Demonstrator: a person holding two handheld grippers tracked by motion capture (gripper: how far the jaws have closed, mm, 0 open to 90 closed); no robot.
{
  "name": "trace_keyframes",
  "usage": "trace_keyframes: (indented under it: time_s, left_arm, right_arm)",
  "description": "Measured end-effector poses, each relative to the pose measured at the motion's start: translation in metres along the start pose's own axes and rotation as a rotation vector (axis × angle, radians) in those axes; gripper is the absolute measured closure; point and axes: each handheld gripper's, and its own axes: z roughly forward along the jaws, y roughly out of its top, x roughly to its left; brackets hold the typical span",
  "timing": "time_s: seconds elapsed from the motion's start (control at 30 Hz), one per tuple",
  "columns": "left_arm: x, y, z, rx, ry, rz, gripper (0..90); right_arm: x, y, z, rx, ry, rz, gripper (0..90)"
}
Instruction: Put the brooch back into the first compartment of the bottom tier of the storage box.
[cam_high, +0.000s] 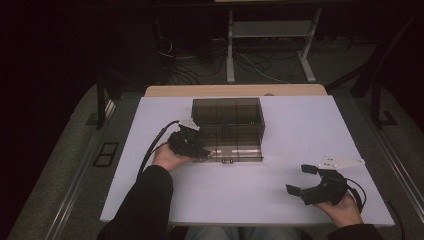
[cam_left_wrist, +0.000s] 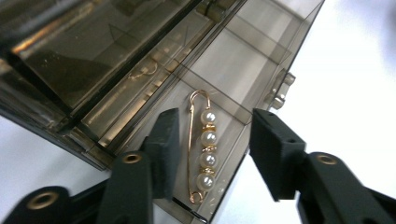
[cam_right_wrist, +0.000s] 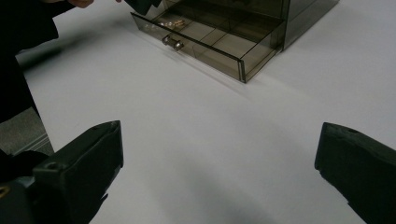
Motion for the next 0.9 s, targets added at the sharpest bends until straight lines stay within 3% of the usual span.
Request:
trace_keyframes:
  time_s: [0.5,0.9]
  left_arm:
    - [-0.008,0.001,-0.021,-0.067,-0.022,-0.014,27.3]
    - [-0.012,-0.006,-0.041,-0.125,0.007,-0.059,9.2]
  right_arm:
    - [0.0,0.0,0.0,-0.002,0.001,0.003,0.7]
    - [0.0,0.0,0.0,-0.003,0.001,0.003,0.7]
